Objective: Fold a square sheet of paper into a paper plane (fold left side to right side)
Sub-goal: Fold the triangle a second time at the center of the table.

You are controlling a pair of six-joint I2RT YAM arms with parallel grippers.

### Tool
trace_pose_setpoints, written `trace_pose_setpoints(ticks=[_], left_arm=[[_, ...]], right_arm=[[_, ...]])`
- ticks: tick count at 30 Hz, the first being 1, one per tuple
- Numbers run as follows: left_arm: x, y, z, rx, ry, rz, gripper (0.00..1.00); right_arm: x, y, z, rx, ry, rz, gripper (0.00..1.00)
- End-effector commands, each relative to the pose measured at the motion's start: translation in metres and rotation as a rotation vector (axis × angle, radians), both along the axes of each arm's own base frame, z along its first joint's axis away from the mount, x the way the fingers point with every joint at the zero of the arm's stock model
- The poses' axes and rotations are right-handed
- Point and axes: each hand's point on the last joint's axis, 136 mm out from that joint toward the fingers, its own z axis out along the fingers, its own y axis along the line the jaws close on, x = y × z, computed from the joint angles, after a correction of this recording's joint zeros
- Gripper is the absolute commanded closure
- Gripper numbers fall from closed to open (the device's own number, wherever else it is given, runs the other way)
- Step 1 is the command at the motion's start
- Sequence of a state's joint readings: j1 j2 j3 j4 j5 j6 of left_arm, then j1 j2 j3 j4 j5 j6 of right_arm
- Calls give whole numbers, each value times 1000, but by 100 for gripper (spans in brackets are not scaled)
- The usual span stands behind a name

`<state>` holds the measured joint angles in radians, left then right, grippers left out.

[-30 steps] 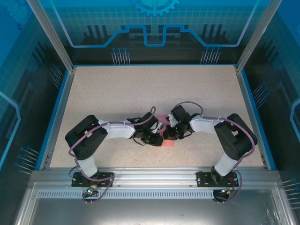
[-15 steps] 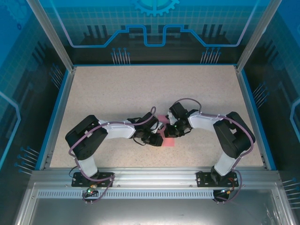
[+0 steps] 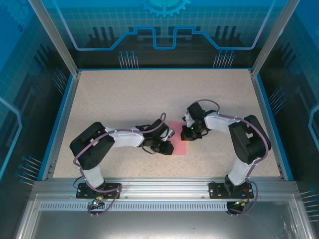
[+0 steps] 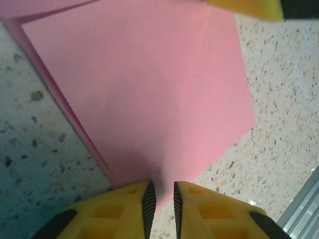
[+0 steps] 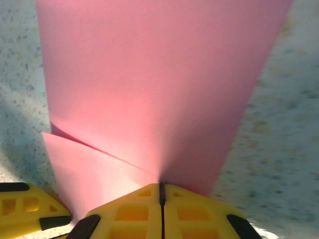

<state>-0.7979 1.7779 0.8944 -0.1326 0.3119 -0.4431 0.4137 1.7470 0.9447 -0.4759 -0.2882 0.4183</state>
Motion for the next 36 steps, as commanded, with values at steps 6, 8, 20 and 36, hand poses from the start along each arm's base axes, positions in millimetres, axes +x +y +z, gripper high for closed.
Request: trace_pose_setpoints(ticks=[6, 8, 20, 36], left_arm=[[-20, 36, -39, 185, 70, 9, 77], [-19, 35, -38, 178, 66, 10, 77], [-14, 28, -31, 154, 52, 7, 77], [2, -18, 36, -62, 9, -36, 76]], right_arm=[[20, -37, 20, -91, -86, -43, 93], [17, -27, 31, -34, -106, -34, 93], [-22, 26, 19, 154, 11, 65, 93], [-26, 7, -17, 3, 112, 43, 93]])
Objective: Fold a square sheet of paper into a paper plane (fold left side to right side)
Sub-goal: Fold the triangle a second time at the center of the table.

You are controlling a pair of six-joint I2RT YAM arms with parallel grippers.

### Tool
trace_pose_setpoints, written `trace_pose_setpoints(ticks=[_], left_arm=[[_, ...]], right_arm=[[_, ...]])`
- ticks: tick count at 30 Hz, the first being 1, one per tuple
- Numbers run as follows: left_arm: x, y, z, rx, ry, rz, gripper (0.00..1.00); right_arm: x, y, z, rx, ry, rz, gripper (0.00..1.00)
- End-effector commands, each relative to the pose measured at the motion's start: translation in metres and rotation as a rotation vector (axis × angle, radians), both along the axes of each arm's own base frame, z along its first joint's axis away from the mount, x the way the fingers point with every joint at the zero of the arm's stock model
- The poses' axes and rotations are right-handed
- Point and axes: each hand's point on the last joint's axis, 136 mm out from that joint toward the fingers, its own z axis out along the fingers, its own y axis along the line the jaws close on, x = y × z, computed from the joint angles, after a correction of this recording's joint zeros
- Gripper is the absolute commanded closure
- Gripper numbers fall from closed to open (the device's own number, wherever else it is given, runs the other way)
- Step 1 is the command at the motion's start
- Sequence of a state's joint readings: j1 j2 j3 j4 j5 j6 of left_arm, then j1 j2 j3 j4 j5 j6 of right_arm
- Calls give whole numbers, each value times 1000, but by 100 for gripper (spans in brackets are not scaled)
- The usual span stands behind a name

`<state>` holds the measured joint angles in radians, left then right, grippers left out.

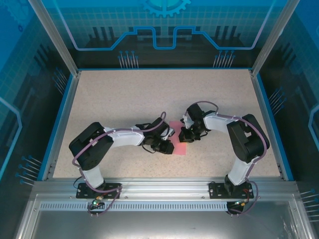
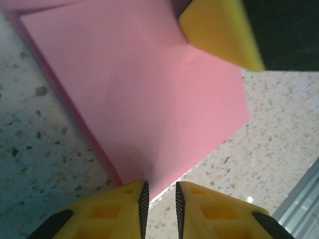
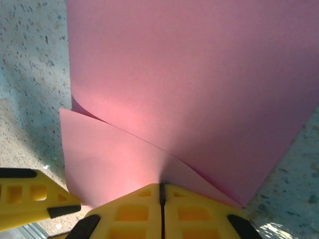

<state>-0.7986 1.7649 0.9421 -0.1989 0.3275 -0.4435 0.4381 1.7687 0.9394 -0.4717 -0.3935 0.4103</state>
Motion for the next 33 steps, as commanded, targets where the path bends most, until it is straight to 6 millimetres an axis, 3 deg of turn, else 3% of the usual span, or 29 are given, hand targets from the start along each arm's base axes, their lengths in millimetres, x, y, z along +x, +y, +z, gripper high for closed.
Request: trace_pose_setpoints(ticks=[1, 14, 18, 27, 33], left_arm=[[5, -15, 22, -56, -6, -26, 76], [21, -32, 0, -60, 28, -28, 82], [20, -22, -7, -32, 41, -7, 83], [-4, 8, -27, 34, 98, 39, 86], [-16, 19, -19, 15, 106, 50, 87]], right_arm=[[-10, -12, -16, -82, 48, -4, 93], [-13, -12, -17, -78, 54, -4, 93], [-14, -14, -18, -87, 58, -6, 93], [-14, -15, -17, -99, 56, -4, 93], [-13, -15, -16, -95, 47, -3, 93]])
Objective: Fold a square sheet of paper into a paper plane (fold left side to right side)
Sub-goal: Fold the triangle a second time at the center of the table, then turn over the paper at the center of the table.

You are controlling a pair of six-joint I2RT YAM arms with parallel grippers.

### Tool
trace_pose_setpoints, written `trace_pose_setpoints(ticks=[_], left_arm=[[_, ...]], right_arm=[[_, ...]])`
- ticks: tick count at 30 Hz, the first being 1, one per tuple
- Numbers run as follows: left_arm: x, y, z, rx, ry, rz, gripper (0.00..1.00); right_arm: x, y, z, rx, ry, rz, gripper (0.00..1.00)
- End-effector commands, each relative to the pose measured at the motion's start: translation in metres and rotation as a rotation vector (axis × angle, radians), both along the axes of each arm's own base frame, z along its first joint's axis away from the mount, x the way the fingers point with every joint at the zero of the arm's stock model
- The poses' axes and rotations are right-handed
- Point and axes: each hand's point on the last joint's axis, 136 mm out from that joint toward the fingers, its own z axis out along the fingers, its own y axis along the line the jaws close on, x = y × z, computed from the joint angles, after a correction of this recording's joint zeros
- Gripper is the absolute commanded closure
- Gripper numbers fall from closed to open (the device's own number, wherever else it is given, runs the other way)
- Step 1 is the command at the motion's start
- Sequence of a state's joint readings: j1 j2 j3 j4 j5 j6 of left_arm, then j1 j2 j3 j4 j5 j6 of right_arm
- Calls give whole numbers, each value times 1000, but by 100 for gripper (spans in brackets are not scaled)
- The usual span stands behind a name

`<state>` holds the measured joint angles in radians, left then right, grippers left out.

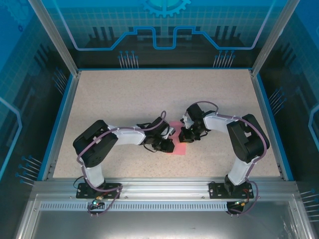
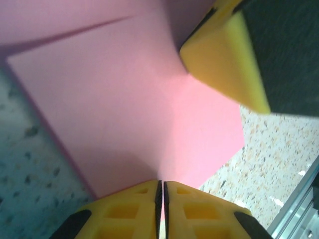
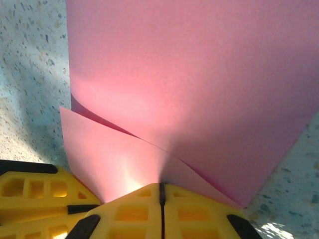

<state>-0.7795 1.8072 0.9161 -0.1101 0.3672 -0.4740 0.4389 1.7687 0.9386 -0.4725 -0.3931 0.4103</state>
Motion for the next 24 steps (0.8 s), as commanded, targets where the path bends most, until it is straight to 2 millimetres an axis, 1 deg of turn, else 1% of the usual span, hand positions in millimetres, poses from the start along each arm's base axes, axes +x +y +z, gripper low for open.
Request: trace_pose_setpoints(ticks=[1, 4, 7, 9, 11, 13, 14, 15, 17, 19, 21, 24], left_arm=[[-23, 22, -5, 43, 79, 17, 87], [-28, 24, 7, 5, 65, 10, 87], [-24, 29, 22, -38, 44, 34, 86], [-16, 34, 33, -76, 23, 64, 84], [-7, 37, 41, -96, 3, 86, 76], [3, 38, 46, -114, -16, 107, 71], [9, 38, 48, -126, -24, 121, 67], [15, 37, 50, -142, -31, 132, 64], [26, 33, 53, -172, -39, 146, 60], [34, 26, 53, -190, -46, 141, 59], [42, 18, 51, -205, -45, 127, 58], [49, 9, 45, -220, -32, 113, 58]], right_arm=[[-12, -14, -15, -87, 44, -2, 93], [-4, -6, -4, -42, 0, -5, 93], [10, -1, 18, 9, -79, -18, 91], [18, -3, 34, 31, -138, -39, 84], [24, -8, 48, 43, -189, -62, 76], [26, -17, 57, 38, -228, -86, 68], [28, -22, 63, 36, -253, -101, 64], [23, -28, 61, 27, -251, -110, 60], [20, -38, 62, 30, -265, -132, 53], [17, -45, 64, 44, -276, -152, 47], [12, -47, 65, 75, -280, -163, 42], [6, -46, 67, 111, -287, -164, 38]])
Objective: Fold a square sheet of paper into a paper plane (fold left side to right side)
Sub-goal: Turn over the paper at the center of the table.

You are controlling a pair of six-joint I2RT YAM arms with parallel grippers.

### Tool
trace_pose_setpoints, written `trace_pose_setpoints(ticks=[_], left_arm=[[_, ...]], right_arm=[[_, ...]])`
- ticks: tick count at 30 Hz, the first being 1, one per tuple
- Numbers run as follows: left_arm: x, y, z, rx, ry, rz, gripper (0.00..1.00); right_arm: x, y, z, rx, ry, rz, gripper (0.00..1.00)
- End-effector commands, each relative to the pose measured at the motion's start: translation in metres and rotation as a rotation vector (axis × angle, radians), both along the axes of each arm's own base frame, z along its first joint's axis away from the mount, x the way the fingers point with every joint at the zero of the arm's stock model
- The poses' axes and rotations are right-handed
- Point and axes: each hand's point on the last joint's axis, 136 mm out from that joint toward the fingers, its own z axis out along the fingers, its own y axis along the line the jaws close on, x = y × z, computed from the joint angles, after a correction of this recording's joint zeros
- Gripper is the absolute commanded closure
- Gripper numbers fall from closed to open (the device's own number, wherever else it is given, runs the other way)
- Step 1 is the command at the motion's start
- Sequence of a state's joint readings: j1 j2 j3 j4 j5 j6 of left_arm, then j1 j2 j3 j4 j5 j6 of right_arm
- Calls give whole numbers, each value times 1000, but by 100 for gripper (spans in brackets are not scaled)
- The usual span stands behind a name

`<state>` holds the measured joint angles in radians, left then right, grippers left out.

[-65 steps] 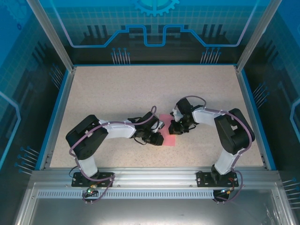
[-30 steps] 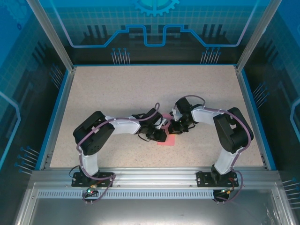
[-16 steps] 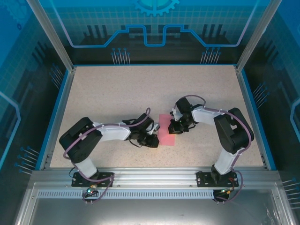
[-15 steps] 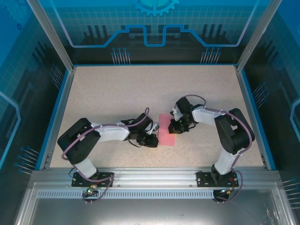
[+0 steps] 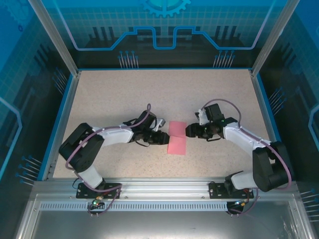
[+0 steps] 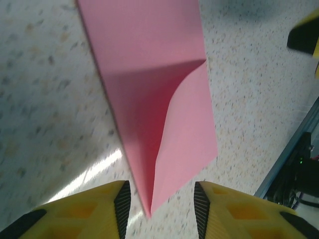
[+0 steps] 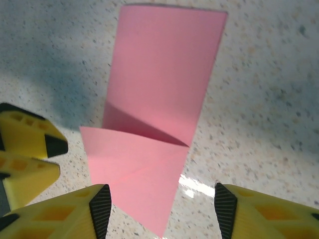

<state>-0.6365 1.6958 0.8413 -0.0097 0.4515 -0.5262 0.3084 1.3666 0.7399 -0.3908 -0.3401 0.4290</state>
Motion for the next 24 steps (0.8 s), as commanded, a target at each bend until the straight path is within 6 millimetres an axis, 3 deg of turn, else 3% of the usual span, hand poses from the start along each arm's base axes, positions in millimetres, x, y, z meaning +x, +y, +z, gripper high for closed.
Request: trace_pose_setpoints(ticks=[1, 8, 16, 24], left_arm=[[15, -18, 8, -72, -13, -27, 58], [25, -27, -5, -57, -7, -44, 67], [28, -17, -8, -8, -54, -30, 93], [25, -9, 6, 2, -101, -19, 95]], right_arm=[[-5, 2, 6, 54, -18, 5, 38], [-15, 3, 4, 75, -5, 13, 35], [-19, 12, 2, 142, 23, 27, 23], [-12, 35, 2, 273, 63, 39, 22]])
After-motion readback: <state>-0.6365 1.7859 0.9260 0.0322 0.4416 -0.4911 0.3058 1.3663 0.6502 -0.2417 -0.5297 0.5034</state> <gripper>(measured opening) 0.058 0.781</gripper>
